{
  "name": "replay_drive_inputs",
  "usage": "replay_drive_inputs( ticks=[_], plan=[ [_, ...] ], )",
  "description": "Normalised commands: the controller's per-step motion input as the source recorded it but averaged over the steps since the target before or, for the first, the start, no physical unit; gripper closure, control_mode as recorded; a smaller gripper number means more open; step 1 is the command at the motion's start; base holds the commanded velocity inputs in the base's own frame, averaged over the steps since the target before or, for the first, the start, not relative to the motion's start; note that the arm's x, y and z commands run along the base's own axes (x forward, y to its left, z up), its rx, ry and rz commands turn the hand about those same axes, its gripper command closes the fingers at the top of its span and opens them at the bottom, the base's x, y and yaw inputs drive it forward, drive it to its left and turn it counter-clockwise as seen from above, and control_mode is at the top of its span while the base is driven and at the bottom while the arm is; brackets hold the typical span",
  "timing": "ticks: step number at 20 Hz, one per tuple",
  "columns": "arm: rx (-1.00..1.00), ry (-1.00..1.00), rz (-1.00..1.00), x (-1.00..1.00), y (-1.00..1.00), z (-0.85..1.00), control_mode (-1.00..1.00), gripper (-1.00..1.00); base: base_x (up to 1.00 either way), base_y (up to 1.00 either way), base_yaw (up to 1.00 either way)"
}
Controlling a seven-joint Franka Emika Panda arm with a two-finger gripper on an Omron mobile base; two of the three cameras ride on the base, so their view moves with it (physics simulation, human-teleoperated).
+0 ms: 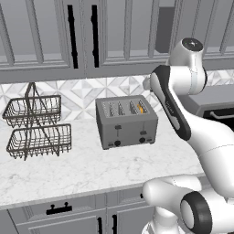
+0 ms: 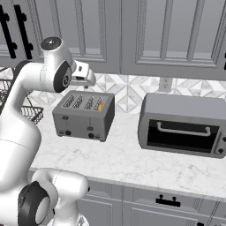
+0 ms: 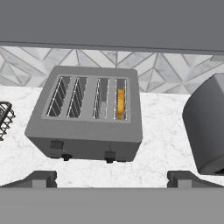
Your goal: Start the toaster. Once the lever pops up, take the bread to the plate on the dining counter.
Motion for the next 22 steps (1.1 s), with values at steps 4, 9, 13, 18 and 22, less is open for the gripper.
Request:
replay_drive_inputs(
  ticks=[4, 9, 13, 18, 22],
  plan=[
    [0.00, 0.00, 0.00, 0.00, 0.00, 0.00, -1.00, -1.00, 0.00, 0.00, 0.00],
    [0.00, 0.00, 0.00, 0.00, 0.00, 0.00, -1.00, -1.00, 0.00, 0.00, 0.00],
    [0.00, 0.00, 0.00, 0.00, 0.00, 0.00, -1.00, -1.00, 0.00, 0.00, 0.00],
    [0.00, 0.00, 0.00, 0.00, 0.00, 0.00, -1.00, -1.00, 0.00, 0.00, 0.00],
    [0.00, 0.00, 0.00, 0.00, 0.00, 0.00, -1.00, -1.00, 0.00, 0.00, 0.00]
  ],
)
